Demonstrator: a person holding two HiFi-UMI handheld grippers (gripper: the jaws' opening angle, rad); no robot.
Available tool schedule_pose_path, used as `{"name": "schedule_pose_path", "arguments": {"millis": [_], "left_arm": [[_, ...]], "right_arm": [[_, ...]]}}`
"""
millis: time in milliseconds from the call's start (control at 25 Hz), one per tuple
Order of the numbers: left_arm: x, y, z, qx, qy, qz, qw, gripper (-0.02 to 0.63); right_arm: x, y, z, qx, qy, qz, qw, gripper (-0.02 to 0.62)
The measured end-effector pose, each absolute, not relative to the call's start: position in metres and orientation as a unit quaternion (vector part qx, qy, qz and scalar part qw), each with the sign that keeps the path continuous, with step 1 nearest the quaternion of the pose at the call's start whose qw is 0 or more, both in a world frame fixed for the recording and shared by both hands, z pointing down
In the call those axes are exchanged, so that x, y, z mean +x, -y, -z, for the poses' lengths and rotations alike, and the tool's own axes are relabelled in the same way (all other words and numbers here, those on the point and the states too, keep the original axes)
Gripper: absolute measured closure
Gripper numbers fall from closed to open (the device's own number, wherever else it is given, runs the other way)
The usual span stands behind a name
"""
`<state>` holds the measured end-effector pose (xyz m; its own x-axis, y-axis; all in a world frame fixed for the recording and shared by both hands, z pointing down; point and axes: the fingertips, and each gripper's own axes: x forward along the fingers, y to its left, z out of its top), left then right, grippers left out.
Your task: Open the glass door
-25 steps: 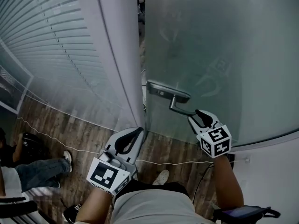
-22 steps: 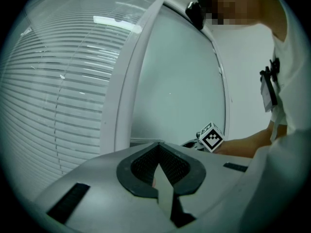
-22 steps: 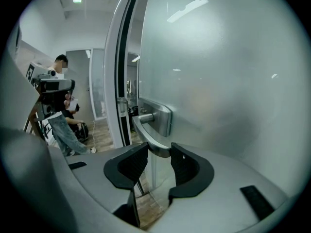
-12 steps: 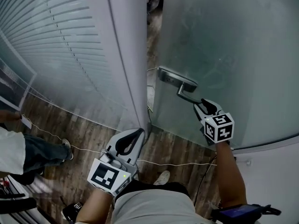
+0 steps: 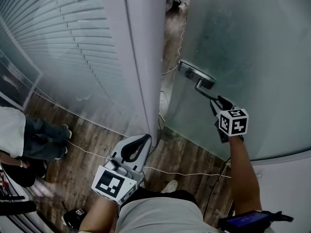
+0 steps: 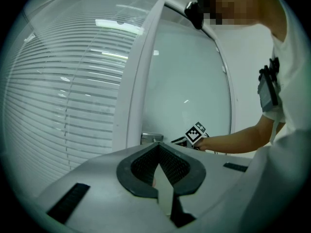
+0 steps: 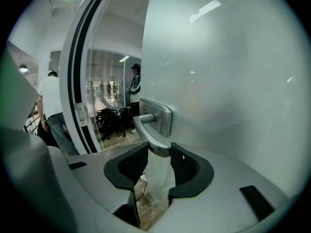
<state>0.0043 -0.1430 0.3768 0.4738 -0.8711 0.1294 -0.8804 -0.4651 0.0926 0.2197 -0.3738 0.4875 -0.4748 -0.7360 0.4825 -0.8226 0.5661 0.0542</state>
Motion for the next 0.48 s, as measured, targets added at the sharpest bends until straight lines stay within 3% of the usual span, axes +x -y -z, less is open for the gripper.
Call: {"name": "schedule_pose_path", "arguments": {"millis": [480], "left_arm": [[-0.029, 0.156, -0.362, 0.836, 0.542, -0.025, 0.076, 0.606]], "right_arm": [[0.218, 0.445, -0.475, 0.489, 0.834, -0.083, 0.243, 0.448]]}}
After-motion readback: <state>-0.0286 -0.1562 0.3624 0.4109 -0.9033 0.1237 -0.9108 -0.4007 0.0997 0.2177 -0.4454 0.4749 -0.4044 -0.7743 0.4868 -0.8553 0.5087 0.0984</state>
